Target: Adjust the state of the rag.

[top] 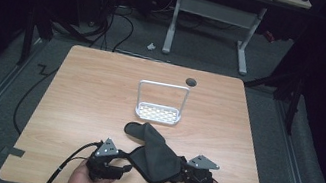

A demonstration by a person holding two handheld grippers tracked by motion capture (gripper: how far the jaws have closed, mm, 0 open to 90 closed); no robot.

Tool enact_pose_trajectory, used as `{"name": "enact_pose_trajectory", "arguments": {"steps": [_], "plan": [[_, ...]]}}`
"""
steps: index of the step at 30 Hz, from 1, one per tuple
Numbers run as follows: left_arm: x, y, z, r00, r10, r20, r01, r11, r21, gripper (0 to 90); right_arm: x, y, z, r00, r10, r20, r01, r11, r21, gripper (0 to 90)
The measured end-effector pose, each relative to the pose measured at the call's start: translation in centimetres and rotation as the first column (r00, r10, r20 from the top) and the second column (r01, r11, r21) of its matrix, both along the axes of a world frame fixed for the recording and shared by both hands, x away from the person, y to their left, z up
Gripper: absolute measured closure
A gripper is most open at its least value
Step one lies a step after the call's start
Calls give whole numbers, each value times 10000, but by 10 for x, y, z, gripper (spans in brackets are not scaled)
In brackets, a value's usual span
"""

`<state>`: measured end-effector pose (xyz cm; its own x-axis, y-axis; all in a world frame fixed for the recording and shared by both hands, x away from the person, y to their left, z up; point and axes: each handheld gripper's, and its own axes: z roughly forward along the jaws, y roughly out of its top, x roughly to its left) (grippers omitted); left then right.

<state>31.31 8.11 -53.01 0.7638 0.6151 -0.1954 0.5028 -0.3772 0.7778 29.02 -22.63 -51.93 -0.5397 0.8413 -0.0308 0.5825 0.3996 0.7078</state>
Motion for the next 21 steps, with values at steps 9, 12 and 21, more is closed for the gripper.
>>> {"name": "enact_pose_trajectory", "arguments": {"steps": [9,12,21], "plan": [[7,-17,-2,9970,-124,770,26,9919,1269,825,0,1,0,10000,15,-19,-15,10000,88,855],[1,-15,-1,9989,-239,393,194,9936,1111,855,0,0,1,10000,24,62,-25,10000,52,853],[-28,48,58,9788,1118,1719,-968,9909,-932,857,-20,-8,34,9883,-220,1508,157,9989,431,851]]}}
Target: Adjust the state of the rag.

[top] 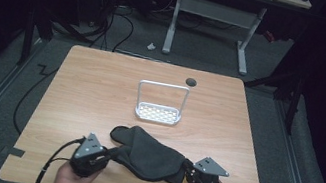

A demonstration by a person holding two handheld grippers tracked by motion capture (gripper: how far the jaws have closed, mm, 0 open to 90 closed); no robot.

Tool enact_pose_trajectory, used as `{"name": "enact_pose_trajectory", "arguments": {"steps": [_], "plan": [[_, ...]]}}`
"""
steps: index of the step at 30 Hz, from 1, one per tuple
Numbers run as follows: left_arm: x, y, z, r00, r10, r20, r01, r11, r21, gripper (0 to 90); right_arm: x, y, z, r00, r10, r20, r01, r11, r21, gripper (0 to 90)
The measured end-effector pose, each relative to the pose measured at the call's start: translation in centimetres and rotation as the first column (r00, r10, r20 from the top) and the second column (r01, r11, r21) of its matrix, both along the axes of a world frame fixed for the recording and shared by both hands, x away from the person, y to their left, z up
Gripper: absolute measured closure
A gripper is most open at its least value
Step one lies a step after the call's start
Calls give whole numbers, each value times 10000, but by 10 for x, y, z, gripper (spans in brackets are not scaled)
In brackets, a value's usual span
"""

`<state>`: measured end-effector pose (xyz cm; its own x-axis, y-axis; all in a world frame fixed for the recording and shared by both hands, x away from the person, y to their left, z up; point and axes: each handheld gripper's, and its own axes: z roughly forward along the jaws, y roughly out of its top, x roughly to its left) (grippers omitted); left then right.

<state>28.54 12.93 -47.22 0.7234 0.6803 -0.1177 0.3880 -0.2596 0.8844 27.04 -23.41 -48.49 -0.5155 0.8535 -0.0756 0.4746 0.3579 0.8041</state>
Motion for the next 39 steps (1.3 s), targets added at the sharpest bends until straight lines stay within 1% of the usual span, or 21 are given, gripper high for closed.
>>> {"name": "enact_pose_trajectory", "arguments": {"steps": [1,5,10,11,12,13,14,15,16,17,19,20,22,25,28,30,32,34,36,38,39], "plan": [[-5,14,20,9986,261,450,-240,9986,-469,857,-3,-1,6,9998,-21,220,21,10000,25,850],[-7,31,50,9907,664,1187,-546,9935,-1001,856,-11,-5,31,9941,-168,1068,128,9992,374,849],[7,33,65,9865,825,1412,-670,9915,-1116,854,1,-6,44,9892,-302,1436,231,9985,505,835],[21,28,65,9874,873,1323,-734,9915,-1070,854,16,-6,42,9895,-476,1363,426,9983,400,831],[21,28,65,9874,873,1323,-734,9915,-1070,853,16,-6,42,9895,-476,1363,426,9983,400,831],[42,21,57,9884,1028,1121,-955,9930,-688,852,37,-5,35,9918,-704,1065,679,9973,270,829],[42,21,57,9884,1028,1121,-955,9930,-688,851,49,-5,30,9934,-817,807,809,9966,134,825],[55,17,48,9892,1134,923,-1098,9930,-438,851,49,-5,30,9934,-817,807,809,9966,134,825],[81,11,26,9912,1301,225,-1301,9915,-21,848,71,-6,17,9943,-1019,316,1025,9946,-170,823],[93,8,13,9905,1365,-188,-1360,9904,244,846,80,-6,11,9934,-1146,52,1147,9929,-325,816],[112,3,-12,9828,1652,-823,-1588,9842,788,831,96,-6,-2,9897,-1388,-337,1362,9882,-700,769],[120,2,-22,9754,1848,-1201,-1740,9801,952,802,102,-7,-8,9875,-1488,-521,1445,9864,-784,726],[126,4,-32,9647,2027,-1683,-1889,9774,950,662,108,-10,-11,9841,-1650,-661,1606,9847,-673,655],[113,17,-27,9667,2097,-1465,-2097,9776,156,517,99,-18,3,9854,-1682,-265,1675,9856,-249,589],[86,31,-17,9722,2066,-1105,-2112,9770,-307,436,75,-23,18,9880,-1534,193,1534,9882,-11,585],[67,36,-18,9733,1904,-1282,-2000,9776,-662,418,56,-24,22,9885,-1454,414,1452,9894,77,575],[51,31,-24,9742,1713,-1472,-1777,9836,-319,419,39,-25,24,9882,-1402,614,1400,9901,79,564],[46,20,-34,9717,1498,-1824,-1518,9884,28,441,23,-24,24,9893,-1287,685,1285,9917,83,565],[54,7,-45,9650,1646,-2044,-1483,9846,926,431,9,-23,19,9932,-1066,461,1056,9942,218,562],[67,-2,-52,9500,2003,-2397,-1801,9782,1036,407,0,-21,8,9958,-911,49,910,9957,184,551],[67,-2,-52,9500,2003,-2397,-1801,9782,1036,421,0,-21,8,9958,-911,49,910,9957,184,551]]}}
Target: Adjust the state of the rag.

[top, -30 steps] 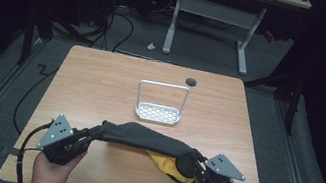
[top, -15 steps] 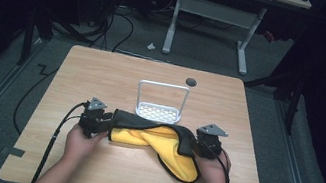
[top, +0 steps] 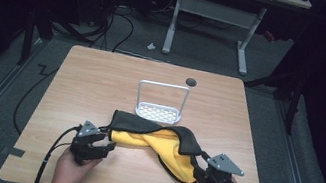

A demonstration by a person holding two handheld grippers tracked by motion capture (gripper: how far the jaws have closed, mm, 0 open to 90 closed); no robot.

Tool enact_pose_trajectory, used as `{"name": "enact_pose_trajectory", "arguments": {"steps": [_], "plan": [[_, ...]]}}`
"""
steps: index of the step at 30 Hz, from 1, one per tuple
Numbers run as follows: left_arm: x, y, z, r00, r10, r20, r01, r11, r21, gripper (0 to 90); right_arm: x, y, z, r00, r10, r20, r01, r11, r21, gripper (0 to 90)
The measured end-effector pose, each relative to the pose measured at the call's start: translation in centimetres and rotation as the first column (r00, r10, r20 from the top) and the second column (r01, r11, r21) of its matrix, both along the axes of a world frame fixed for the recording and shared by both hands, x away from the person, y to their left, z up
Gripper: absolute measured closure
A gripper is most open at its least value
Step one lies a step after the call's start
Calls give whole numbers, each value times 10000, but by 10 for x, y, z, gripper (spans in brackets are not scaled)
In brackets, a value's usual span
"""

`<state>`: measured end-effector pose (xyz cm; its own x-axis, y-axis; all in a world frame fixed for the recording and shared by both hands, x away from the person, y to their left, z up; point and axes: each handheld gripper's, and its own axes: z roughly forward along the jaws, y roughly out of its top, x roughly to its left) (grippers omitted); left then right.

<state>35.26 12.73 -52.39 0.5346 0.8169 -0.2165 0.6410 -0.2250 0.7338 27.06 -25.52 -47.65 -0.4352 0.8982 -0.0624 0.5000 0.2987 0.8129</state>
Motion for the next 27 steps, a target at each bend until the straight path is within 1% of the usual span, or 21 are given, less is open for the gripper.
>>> {"name": "enact_pose_trajectory", "arguments": {"steps": [1,2,3,5,6,7,8,11,12,13,14,16,17,18,19,20,22,24,25,26,27], "plan": [[10,-8,-5,9993,216,-317,-221,9997,-140,448,-5,0,-15,9988,-145,-458,137,9998,-174,531],[12,-11,-5,9995,184,-258,-186,9998,-63,481,-5,0,-23,9976,-240,-655,218,9992,-341,524],[12,-15,-5,9997,169,-167,-167,9998,114,557,-4,-1,-29,9953,-370,-900,328,9983,-486,521],[12,-18,-5,9999,105,-55,-104,9999,91,717,2,-4,-38,9924,-597,-1078,502,9948,-883,517],[11,-17,-3,9999,81,100,-81,9999,70,777,7,-6,-40,9899,-719,-1226,621,9947,-815,520],[9,-15,1,9998,42,207,-42,10000,26,795,12,-8,-43,9875,-808,-1356,709,9945,-765,527],[7,-11,5,9996,34,297,-32,10000,-73,802,16,-9,-44,9846,-813,-1548,711,9950,-705,572],[-1,6,28,9978,-16,655,47,9989,-474,807,17,-4,-45,9836,-345,-1768,238,9978,-623,840],[-3,13,38,9969,-20,785,66,9982,-589,807,16,-1,-43,9857,-242,-1667,96,9961,-880,853],[-5,19,50,9955,-37,944,97,9979,-636,806,14,1,-37,9895,-245,-1422,107,9952,-968,855],[-5,25,63,9942,-46,1078,109,9982,-584,806,13,0,-28,9938,-325,-1068,230,9958,-891,855],[-4,35,85,9909,-46,1349,113,9987,-492,802,10,-5,-9,9977,-502,-448,472,9968,-651,853],[-2,41,94,9915,-51,1302,115,9987,-486,799,9,-9,1,9983,-552,-183,541,9970,-560,853],[0,46,101,9925,-62,1220,151,9973,-718,795,8,-12,8,9976,-695,-6,694,9966,-449,852],[2,49,106,9950,-227,970,319,9950,-950,790,7,-16,13,9973,-730,94,733,9967,-339,850],[4,48,106,9974,-386,605,438,9952,-873,785,6,-18,16,9971,-737,167,741,9969,-262,848],[6,44,96,9984,-570,45,571,9975,-420,767,4,-18,14,9973,-739,-39,736,9962,-474,842],[3,44,79,9982,-530,-267,512,9966,-648,744,2,-16,0,9963,-606,-610,563,9960,-698,833],[3,44,79,9982,-530,-267,512,9966,-648,736,-1,-15,-8,9951,-527,-841,468,9964,-706,824],[-4,46,62,9969,-494,-615,424,9929,-1108,716,-4,-14,-16,9942,-503,-955,428,9960,-781,798],[-4,46,62,9969,-494,-615,424,9929,-1108,692,-4,-14,-16,9942,-503,-955,428,9960,-781,798]]}}
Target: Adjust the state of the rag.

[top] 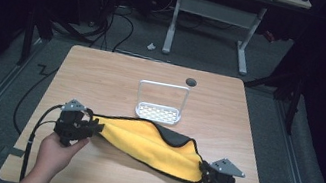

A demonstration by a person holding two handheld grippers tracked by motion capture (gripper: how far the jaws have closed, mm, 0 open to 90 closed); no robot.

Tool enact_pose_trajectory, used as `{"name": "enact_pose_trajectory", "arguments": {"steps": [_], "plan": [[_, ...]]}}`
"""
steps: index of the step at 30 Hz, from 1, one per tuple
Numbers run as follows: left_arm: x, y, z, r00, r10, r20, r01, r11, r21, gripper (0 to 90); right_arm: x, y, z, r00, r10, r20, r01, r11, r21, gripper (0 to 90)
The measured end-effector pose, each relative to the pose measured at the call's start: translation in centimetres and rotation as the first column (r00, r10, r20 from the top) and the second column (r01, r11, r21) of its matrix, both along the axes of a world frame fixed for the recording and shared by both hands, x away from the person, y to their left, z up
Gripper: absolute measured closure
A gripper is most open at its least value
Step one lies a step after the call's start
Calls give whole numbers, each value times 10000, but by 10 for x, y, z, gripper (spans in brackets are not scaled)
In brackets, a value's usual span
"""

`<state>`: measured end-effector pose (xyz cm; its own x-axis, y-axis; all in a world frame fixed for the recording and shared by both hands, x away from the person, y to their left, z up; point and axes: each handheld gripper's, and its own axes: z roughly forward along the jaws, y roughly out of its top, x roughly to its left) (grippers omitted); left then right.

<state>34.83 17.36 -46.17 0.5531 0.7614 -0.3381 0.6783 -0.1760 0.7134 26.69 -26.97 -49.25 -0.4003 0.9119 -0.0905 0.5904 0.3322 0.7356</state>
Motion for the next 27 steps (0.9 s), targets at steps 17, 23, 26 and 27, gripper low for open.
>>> {"name": "enact_pose_trajectory", "arguments": {"steps": [17,23,26,27], "plan": [[-62,29,-37,9984,426,372,-377,9914,-1252,603,20,24,-13,9993,367,-22,-367,9992,-163,640],[-62,13,-49,9995,229,225,-216,9981,-571,801,31,26,-28,9982,261,-543,-290,9982,-533,658],[-71,12,-47,9997,174,152,-167,9988,-470,806,24,22,-29,9981,258,-558,-284,9985,-458,658],[-77,13,-48,9997,209,143,-201,9984,-535,805,13,15,-28,9981,119,-610,-140,9993,-342,659]]}}
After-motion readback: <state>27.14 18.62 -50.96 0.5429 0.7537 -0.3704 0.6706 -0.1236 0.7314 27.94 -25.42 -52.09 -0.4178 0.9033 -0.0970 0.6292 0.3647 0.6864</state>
